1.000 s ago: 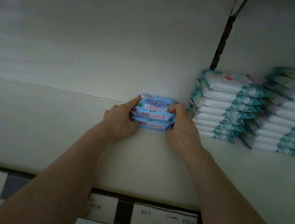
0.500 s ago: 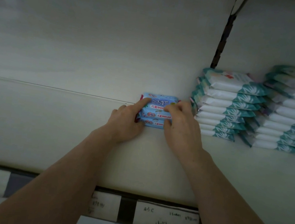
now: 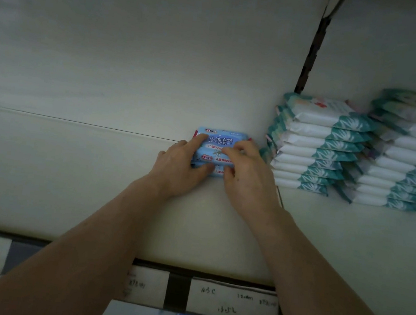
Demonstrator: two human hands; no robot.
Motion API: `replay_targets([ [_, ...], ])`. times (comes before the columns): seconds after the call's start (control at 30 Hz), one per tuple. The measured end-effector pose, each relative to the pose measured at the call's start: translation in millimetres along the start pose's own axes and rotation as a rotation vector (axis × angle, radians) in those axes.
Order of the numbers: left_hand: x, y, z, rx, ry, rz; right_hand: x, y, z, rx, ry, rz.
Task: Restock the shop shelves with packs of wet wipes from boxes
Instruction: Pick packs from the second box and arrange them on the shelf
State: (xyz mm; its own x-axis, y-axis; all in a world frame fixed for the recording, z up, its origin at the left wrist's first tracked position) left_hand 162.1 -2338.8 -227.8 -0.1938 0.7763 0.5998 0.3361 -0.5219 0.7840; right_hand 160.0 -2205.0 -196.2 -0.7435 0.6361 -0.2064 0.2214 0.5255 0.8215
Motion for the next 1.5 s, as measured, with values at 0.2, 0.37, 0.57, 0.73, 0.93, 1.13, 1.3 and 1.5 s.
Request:
replay_targets([
  [0.2, 7, -5, 0, -0.011, -0.054, 0.071, 9, 6, 1, 0.064, -0.063, 0.016],
  [0.37, 7, -3, 1, 0.010, -0.054, 0.145, 5, 10, 3, 0.123, -0.036, 0.021],
  [0.57, 19, 18, 5, 0.306, -0.258, 0.052, 5, 12, 1, 0.196, 0.020, 0.030],
  [0.73, 25, 15, 7, 0.320, -0.325, -0.039, 6, 7, -3, 0.234, 0.054, 0.077],
  [0.93, 23, 10, 8, 0.288, -0.264, 0.014, 9, 3, -3, 0.095, -0.069, 0.087],
  [1.13, 28, 9, 15, 0.318, -0.205, 0.011, 4, 6, -4, -0.066, -0.115, 0.107],
  [1.3, 35, 8, 16, 0.111, -0.113, -0.227, 0, 11, -12, -0.159, -0.209, 0.064],
  [1.5, 36, 16, 26, -0.109, -0.030, -0.407, 7, 14, -16, -0.215, -0.330, -0.075],
])
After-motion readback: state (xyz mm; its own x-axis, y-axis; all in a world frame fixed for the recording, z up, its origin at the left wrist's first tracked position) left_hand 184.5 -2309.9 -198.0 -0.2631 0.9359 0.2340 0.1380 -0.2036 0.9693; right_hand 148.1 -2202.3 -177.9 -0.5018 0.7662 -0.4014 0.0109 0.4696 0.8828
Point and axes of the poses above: each hand's wrist, its own z-axis away from the middle knuckle, its own y-axis out of the back of the hand, x = y × z, the point moved 8 cm from there along -z, towards the middle knuckle, and after that the axes turned 11 degrees about y, right-handed, at the moved point
